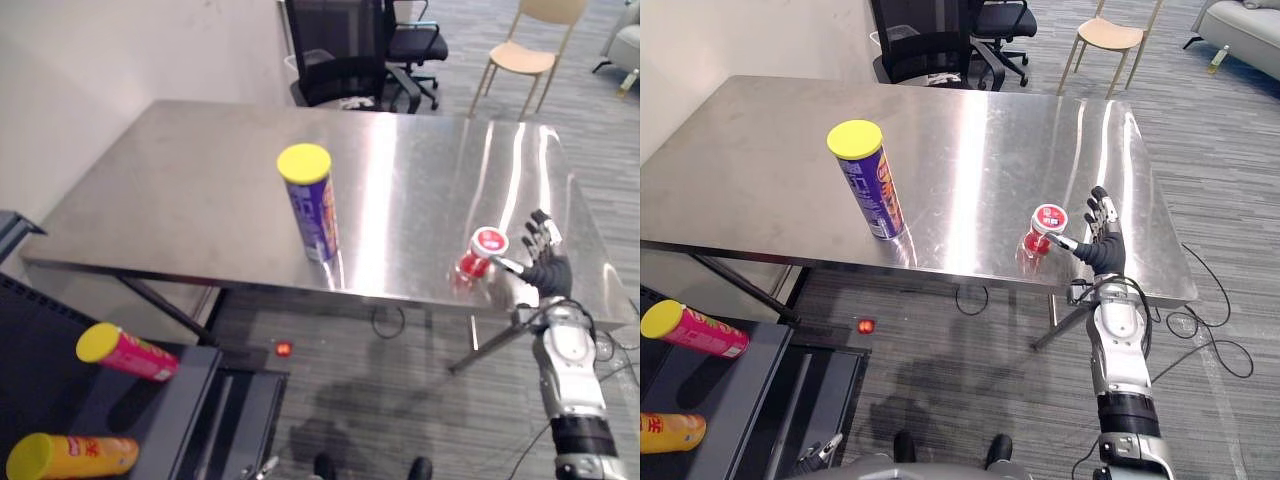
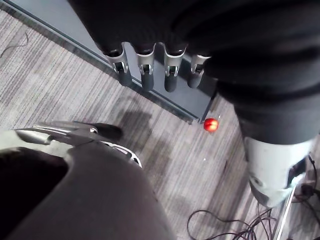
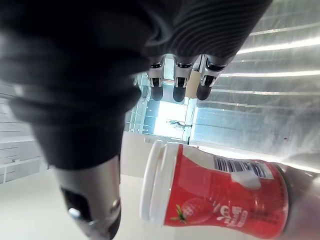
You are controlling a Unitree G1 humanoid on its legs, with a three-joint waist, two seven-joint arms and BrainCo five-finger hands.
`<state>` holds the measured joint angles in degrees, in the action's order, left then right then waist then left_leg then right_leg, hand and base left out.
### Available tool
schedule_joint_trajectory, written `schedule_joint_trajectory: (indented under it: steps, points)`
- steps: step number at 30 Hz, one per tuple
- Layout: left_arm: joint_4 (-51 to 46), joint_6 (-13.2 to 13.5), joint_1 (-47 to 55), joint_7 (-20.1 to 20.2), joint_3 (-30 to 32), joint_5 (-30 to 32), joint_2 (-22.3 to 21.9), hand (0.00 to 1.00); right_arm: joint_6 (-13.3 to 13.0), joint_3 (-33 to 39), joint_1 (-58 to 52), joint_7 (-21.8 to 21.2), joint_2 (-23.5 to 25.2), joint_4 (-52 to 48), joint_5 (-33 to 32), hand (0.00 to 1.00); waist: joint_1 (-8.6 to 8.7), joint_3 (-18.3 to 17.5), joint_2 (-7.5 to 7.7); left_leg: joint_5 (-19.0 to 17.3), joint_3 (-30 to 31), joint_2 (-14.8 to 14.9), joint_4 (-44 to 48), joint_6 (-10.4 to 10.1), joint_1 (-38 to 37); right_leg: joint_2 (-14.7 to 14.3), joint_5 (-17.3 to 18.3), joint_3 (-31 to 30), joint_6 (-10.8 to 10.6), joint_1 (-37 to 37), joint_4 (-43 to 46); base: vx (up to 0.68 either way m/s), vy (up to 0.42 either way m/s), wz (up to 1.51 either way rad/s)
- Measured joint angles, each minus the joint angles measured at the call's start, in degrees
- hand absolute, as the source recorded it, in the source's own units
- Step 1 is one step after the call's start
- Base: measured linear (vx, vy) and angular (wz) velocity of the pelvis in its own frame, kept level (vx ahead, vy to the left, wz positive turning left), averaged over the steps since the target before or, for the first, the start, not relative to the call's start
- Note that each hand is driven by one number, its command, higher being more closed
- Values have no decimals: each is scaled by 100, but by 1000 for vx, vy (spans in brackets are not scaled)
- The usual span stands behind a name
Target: Put the gum and the chips on the shelf.
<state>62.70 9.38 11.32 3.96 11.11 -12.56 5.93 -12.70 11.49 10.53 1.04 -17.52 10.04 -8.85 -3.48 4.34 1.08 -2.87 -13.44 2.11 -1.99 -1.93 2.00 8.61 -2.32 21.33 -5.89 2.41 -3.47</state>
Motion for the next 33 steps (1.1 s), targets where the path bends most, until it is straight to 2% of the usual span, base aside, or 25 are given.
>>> schedule_joint_trajectory:
  steps: [4, 10, 11, 20, 28, 33]
  points:
    - [4, -4, 0, -31, -1, 26, 3, 0, 1, -20, 127, 0, 0, 123, 0, 0, -11, 93, -3, 9, 13, -34, -17, 14, 46, 27, -4, 13, -6, 41, -5, 2, 7, 2]
    - [-2, -2, -7, -41, -1, 26, 5, 0, 15, -115, 326, -4, 8, 328, -1, 0, -119, 240, 16, 9, 44, -67, -17, 14, 76, 59, -21, 38, -24, 43, -32, -3, 8, 3]
    - [-2, -2, -7, -43, -2, 26, 7, 0, 15, -118, 345, -4, 8, 365, -2, 100, -135, 247, 20, 9, 47, -68, -17, 14, 78, 59, -21, 40, -24, 43, -33, -6, 3, 4]
    - [-2, -4, -19, -47, -9, 27, 39, 0, 21, -348, 647, -4, 64, 440, -2, 100, -184, 454, 64, 21, 153, -85, -22, 33, 125, 75, -21, 123, -24, 40, -33, -20, 2, 5]
    - [-31, -7, -24, -92, -4, 44, 43, 0, 26, -628, 749, -35, 87, 362, 5, 100, -213, 465, 76, 27, 167, -86, -58, 41, 127, 74, -22, 145, -24, 41, -39, -1, 0, 0]
    - [-135, -11, -23, -104, 9, 263, 54, 0, 33, -643, 717, -63, 302, 197, 18, 100, -218, 503, 111, 27, 156, -72, -57, 41, 108, 75, -26, 134, -30, 31, -37, -6, -2, -1]
